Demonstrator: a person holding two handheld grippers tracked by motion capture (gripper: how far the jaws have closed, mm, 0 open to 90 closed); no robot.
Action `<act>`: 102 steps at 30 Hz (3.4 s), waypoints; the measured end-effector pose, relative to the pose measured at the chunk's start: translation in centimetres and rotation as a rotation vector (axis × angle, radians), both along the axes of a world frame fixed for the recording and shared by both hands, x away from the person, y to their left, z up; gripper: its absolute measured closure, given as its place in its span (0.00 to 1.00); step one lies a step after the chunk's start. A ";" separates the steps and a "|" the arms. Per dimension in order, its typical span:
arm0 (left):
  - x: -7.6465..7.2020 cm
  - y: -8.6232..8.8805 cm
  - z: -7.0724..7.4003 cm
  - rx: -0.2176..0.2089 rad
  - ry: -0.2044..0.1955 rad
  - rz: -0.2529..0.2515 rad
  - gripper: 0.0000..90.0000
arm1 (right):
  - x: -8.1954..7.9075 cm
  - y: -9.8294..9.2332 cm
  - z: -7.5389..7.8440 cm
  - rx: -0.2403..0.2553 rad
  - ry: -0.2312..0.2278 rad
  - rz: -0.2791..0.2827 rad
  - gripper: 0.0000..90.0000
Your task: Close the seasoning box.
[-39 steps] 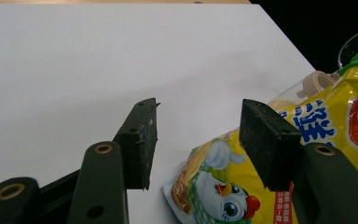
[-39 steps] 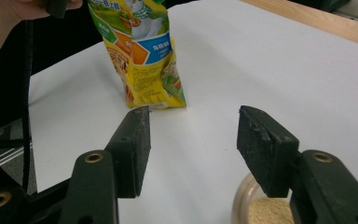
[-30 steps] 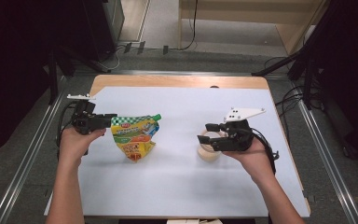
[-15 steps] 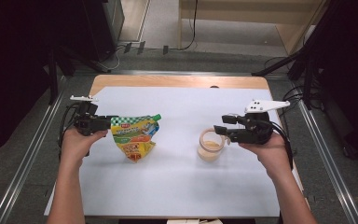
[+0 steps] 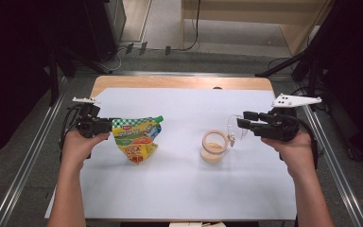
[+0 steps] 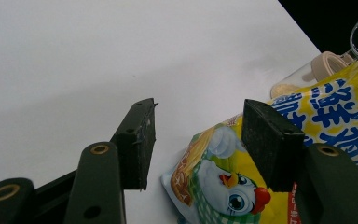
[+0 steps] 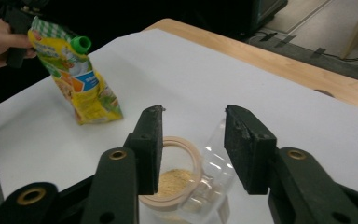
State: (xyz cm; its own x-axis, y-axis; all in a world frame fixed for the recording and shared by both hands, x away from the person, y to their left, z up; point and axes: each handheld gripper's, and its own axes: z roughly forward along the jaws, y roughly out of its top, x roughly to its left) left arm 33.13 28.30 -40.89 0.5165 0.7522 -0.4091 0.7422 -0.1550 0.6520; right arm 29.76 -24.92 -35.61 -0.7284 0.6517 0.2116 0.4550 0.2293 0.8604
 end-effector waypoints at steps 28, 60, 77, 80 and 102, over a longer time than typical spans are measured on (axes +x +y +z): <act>0.0 0.2 -0.1 0.000 -0.004 0.013 0.50 | 2.8 -1.8 -5.6 -0.005 0.138 -0.097 1.00; 0.0 0.3 -0.4 -0.001 0.009 0.020 0.50 | 2.4 1.3 -5.9 -0.046 0.115 -0.010 0.92; 0.1 0.4 -0.6 0.004 0.018 0.025 0.49 | 3.7 -0.9 -8.3 -0.040 0.098 -0.072 0.51; 0.1 0.4 -0.7 0.005 0.021 0.022 0.49 | 3.9 -1.5 -8.8 -0.029 0.100 -0.079 0.49; 0.3 0.6 -1.1 0.007 0.034 0.048 0.48 | 5.0 -3.9 -12.3 -0.086 0.095 -0.185 0.30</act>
State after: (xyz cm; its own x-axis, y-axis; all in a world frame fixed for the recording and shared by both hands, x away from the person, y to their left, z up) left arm 33.40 28.88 -42.00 0.4660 0.7787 -0.4202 0.7704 -0.1235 0.6255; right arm 34.71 -28.82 -47.95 -0.5742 0.7910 0.2113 0.5740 0.2049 0.7928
